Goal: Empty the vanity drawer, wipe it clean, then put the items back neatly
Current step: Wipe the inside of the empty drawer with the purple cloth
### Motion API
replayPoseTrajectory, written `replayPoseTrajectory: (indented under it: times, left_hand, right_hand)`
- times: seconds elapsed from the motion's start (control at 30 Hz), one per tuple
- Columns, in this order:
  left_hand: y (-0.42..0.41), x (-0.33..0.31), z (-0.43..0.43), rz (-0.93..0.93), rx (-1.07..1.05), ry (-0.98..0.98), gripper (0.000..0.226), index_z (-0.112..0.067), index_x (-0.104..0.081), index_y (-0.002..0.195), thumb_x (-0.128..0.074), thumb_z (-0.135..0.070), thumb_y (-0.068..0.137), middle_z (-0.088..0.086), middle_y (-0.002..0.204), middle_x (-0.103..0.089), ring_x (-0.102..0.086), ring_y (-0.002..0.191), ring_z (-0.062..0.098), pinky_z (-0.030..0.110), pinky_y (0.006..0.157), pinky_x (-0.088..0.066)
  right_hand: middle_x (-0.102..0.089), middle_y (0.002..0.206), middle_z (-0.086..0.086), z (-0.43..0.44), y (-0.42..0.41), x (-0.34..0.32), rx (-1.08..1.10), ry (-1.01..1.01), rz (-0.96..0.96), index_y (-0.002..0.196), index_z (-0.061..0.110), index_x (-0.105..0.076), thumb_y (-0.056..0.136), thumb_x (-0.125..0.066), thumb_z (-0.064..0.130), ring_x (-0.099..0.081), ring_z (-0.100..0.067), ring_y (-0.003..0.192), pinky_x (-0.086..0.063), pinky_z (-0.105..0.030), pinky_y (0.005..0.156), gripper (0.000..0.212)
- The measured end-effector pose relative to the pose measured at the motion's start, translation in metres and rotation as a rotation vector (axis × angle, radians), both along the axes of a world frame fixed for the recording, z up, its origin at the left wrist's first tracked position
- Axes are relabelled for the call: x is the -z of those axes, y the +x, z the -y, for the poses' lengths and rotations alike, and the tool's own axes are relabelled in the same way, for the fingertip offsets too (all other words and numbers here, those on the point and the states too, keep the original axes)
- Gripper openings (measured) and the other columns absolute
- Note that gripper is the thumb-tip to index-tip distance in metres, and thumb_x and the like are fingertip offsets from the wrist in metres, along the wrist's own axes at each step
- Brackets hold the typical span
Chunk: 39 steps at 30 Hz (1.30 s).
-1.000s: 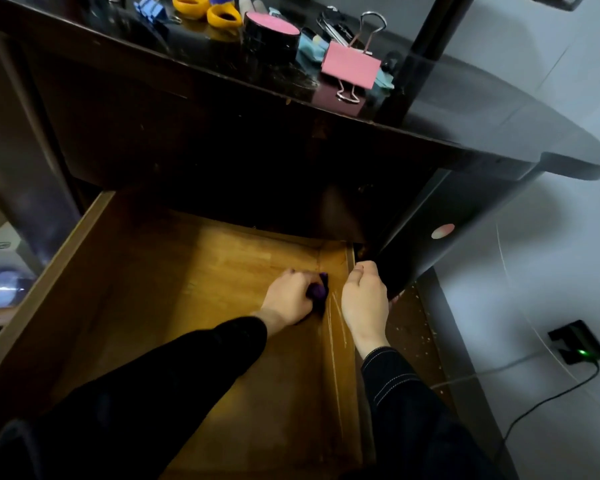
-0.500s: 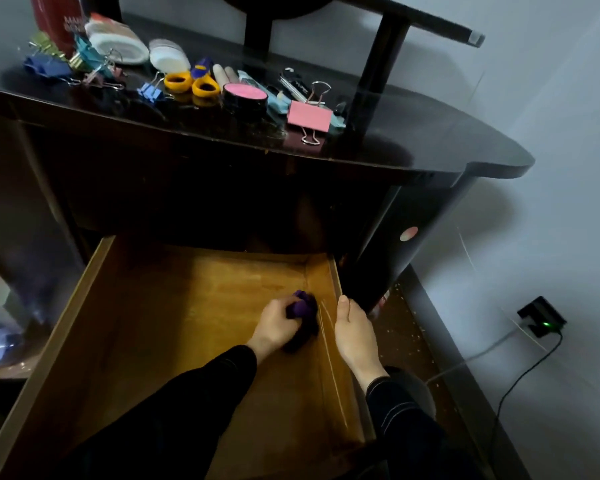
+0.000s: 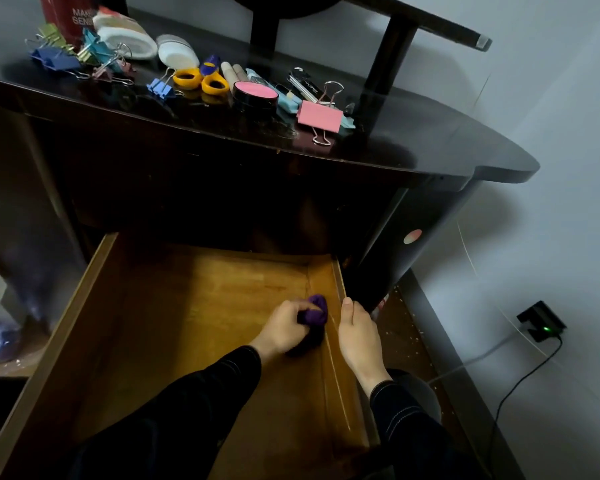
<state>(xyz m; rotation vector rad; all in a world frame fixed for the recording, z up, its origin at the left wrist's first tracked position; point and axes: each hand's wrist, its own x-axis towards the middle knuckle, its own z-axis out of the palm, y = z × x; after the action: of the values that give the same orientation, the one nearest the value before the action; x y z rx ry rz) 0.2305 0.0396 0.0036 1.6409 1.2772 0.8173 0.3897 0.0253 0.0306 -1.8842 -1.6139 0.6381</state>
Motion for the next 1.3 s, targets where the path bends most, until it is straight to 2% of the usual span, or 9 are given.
replayPoseTrajectory:
  times: [0.1, 0.23, 0.33, 0.5, 0.83, 0.93, 1.07, 1.2, 1.3]
  left_hand:
    - [0.001, 0.003, 0.001, -0.074, -0.005, -0.033, 0.04, -0.018, -0.074, 0.108, -0.058, 0.009, 0.083, 0.0, 0.111, -0.066, -0.062, 0.11, 0.022, 0.03, 0.098, -0.048]
    - [0.009, -0.022, -0.006, 0.101, -0.147, 0.105, 0.044, -0.021, -0.073, 0.115, -0.059, 0.006, 0.083, -0.001, 0.12, -0.065, -0.059, 0.114, 0.018, 0.032, 0.107, -0.044]
    - [0.011, -0.03, -0.004, 0.192, -0.133, 0.206, 0.047, -0.023, -0.071, 0.117, -0.059, 0.007, 0.083, -0.011, 0.12, -0.058, -0.057, 0.113, 0.014, 0.029, 0.105, -0.045]
    - [0.016, -0.014, 0.007, -0.042, -0.096, 0.35, 0.058, -0.027, -0.064, 0.131, -0.06, 0.007, 0.084, -0.006, 0.136, -0.054, -0.048, 0.121, 0.017, 0.033, 0.11, -0.039]
    - [0.018, -0.012, 0.007, -0.218, -0.076, 0.518, 0.067, -0.026, -0.055, 0.142, -0.061, 0.005, 0.083, -0.006, 0.145, -0.049, -0.045, 0.114, 0.017, 0.026, 0.102, -0.041]
    - [0.018, -0.008, 0.008, -0.251, -0.082, 0.514, 0.071, -0.029, -0.051, 0.145, -0.059, 0.006, 0.083, -0.006, 0.148, -0.046, -0.044, 0.114, 0.017, 0.027, 0.103, -0.042]
    - [0.019, -0.009, 0.004, -0.266, -0.114, 0.498, 0.074, -0.028, -0.047, 0.148, -0.058, 0.006, 0.083, -0.003, 0.148, -0.047, -0.045, 0.112, 0.019, 0.029, 0.1, -0.045]
    - [0.013, -0.003, 0.002, -0.115, -0.029, 0.153, 0.067, -0.018, -0.044, 0.15, -0.061, 0.002, 0.089, 0.006, 0.155, -0.043, -0.041, 0.141, 0.025, 0.035, 0.118, -0.033]
    - [0.01, -0.008, 0.006, 0.048, 0.007, 0.084, 0.052, -0.015, -0.06, 0.137, -0.063, 0.001, 0.088, 0.006, 0.137, -0.059, -0.056, 0.126, 0.024, 0.035, 0.111, -0.042]
  right_hand:
    - [-0.063, 0.087, 0.013, 0.0, 0.0, 0.001, 0.012, -0.002, 0.003, 0.105, 0.027, -0.058, 0.109, -0.025, 0.045, -0.056, 0.001, 0.078, -0.039, -0.017, 0.063, 0.038]
    - [-0.061, 0.088, 0.013, -0.001, 0.0, 0.003, 0.022, 0.0, -0.026, 0.103, 0.026, -0.057, 0.109, -0.025, 0.045, -0.057, -0.004, 0.081, -0.04, -0.026, 0.068, 0.038]
    - [-0.062, 0.091, 0.013, 0.0, 0.0, 0.003, 0.017, 0.004, -0.051, 0.107, 0.029, -0.058, 0.109, -0.026, 0.045, -0.056, 0.0, 0.083, -0.04, -0.024, 0.068, 0.036]
    - [-0.063, 0.094, 0.01, -0.001, 0.001, 0.002, 0.002, 0.007, -0.059, 0.112, 0.027, -0.06, 0.109, -0.026, 0.043, -0.058, -0.008, 0.085, -0.042, -0.032, 0.075, 0.037]
    - [-0.064, 0.096, 0.008, -0.001, 0.001, 0.001, 0.018, -0.006, -0.08, 0.11, 0.028, -0.06, 0.11, -0.028, 0.038, -0.06, -0.011, 0.088, -0.042, -0.032, 0.072, 0.034]
    - [-0.062, 0.093, 0.011, 0.001, 0.0, -0.001, 0.024, 0.001, -0.069, 0.108, 0.03, -0.059, 0.109, -0.026, 0.041, -0.057, -0.005, 0.083, -0.041, -0.025, 0.067, 0.034]
    - [-0.062, 0.098, 0.007, 0.002, -0.002, -0.003, 0.031, -0.006, -0.061, 0.119, 0.023, -0.061, 0.109, -0.027, 0.041, -0.057, -0.014, 0.092, -0.042, -0.032, 0.079, 0.04]
    - [-0.058, 0.094, 0.01, 0.002, 0.0, -0.002, 0.031, -0.024, -0.051, 0.123, 0.018, -0.061, 0.109, -0.026, 0.045, -0.058, -0.017, 0.094, -0.041, -0.033, 0.081, 0.046]
    - [-0.056, 0.099, 0.01, 0.0, 0.001, 0.001, 0.029, -0.015, -0.064, 0.126, 0.02, -0.061, 0.108, -0.026, 0.046, -0.052, -0.012, 0.095, -0.039, -0.031, 0.083, 0.047]
